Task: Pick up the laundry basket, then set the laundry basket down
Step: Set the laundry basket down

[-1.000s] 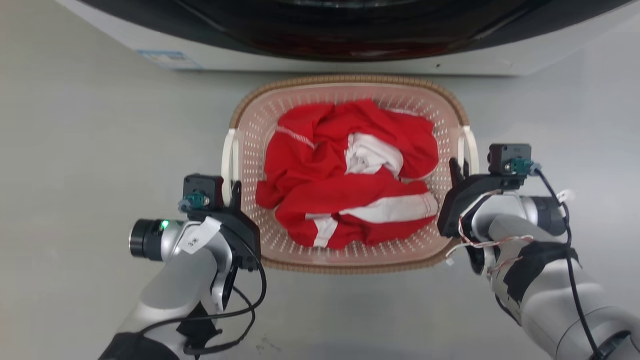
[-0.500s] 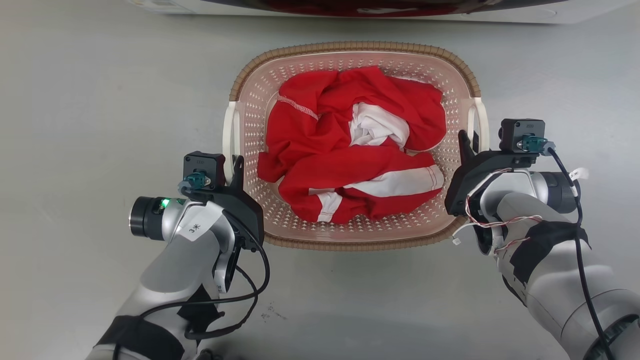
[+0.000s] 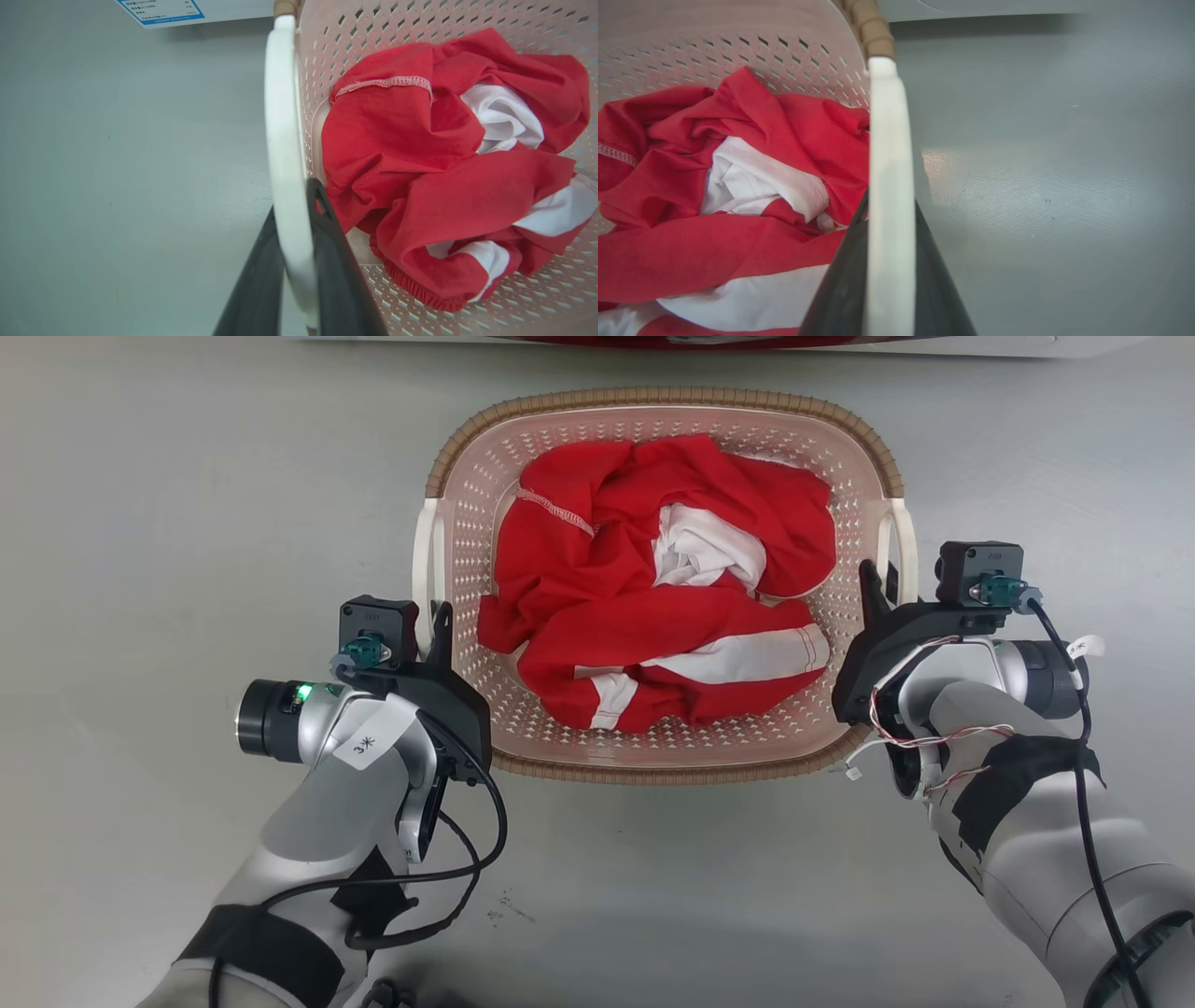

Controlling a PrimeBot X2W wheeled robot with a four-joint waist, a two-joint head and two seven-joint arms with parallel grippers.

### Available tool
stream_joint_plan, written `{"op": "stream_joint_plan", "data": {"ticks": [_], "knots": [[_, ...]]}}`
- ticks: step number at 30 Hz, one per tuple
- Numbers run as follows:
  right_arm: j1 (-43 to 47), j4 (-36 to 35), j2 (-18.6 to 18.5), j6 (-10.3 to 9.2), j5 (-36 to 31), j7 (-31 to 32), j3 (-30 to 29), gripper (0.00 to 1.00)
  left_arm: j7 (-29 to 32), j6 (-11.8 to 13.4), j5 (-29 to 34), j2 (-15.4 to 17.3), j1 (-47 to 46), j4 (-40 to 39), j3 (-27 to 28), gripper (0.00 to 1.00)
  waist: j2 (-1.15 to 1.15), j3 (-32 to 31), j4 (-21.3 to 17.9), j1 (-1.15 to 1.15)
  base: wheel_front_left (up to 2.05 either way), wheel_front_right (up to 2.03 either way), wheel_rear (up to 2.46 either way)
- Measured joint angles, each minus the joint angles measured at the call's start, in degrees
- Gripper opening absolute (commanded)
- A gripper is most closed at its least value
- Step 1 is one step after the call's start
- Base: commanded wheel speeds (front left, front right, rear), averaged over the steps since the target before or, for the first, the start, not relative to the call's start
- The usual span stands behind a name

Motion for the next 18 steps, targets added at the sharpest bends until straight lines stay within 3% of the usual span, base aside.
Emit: {"op": "stream_joint_plan", "data": {"ticks": [2,3,4,5,6,8,9,18], "knots": [[-0.01,0.15,0.07,0.24,-0.15,-0.03,0.0,0.21,-0.09,0.0,-0.02,-0.02,-0.06,0.23,-0.05,0.0,0.0,0.06,-0.05,0.0,0.0,0.0,0.0],[-0.01,0.25,0.08,0.24,-0.38,-0.18,0.02,0.42,-0.34,0.0,-0.04,-0.02,-0.12,0.3,-0.07,0.0,0.0,0.07,-0.06,0.0,0.0,0.0,0.0],[-0.02,0.29,0.09,0.24,-0.4,-0.48,0.03,0.88,-0.48,0.0,-0.09,-0.09,-0.29,0.37,-0.09,0.2,-0.01,0.06,-0.07,0.0,0.0,0.0,0.0],[-0.03,0.32,0.16,0.24,-0.4,-0.48,0.02,1.0,-0.49,0.02,-0.09,-0.22,-0.57,0.55,-0.15,0.35,-0.01,0.05,-0.08,0.0,0.0,0.0,0.0],[-0.05,0.33,0.32,0.25,-0.41,-0.49,0.02,1.0,-0.51,0.01,-0.09,-0.25,-0.81,0.62,-0.22,0.45,-0.01,0.05,-0.09,0.0,0.0,0.0,0.0],[-0.13,0.32,0.56,0.42,-0.42,-0.54,0.02,1.0,-0.52,0.01,-0.09,-0.42,-0.96,0.66,-0.27,0.93,0.0,0.03,-0.09,0.0,0.0,0.0,0.0],[-0.42,0.37,1.02,0.41,-0.52,-0.54,-0.03,1.0,-0.56,0.01,-0.09,-0.8,-0.99,0.83,-0.32,1.0,-0.01,-0.04,-0.08,0.0,0.0,0.0,0.0],[-0.93,0.93,1.03,0.42,-0.85,-0.99,-0.23,1.0,-1.09,0.43,-0.56,-0.79,-1.02,2.18,-0.34,1.0,-0.01,-1.04,0.16,0.0,0.0,0.0,0.0]]}}
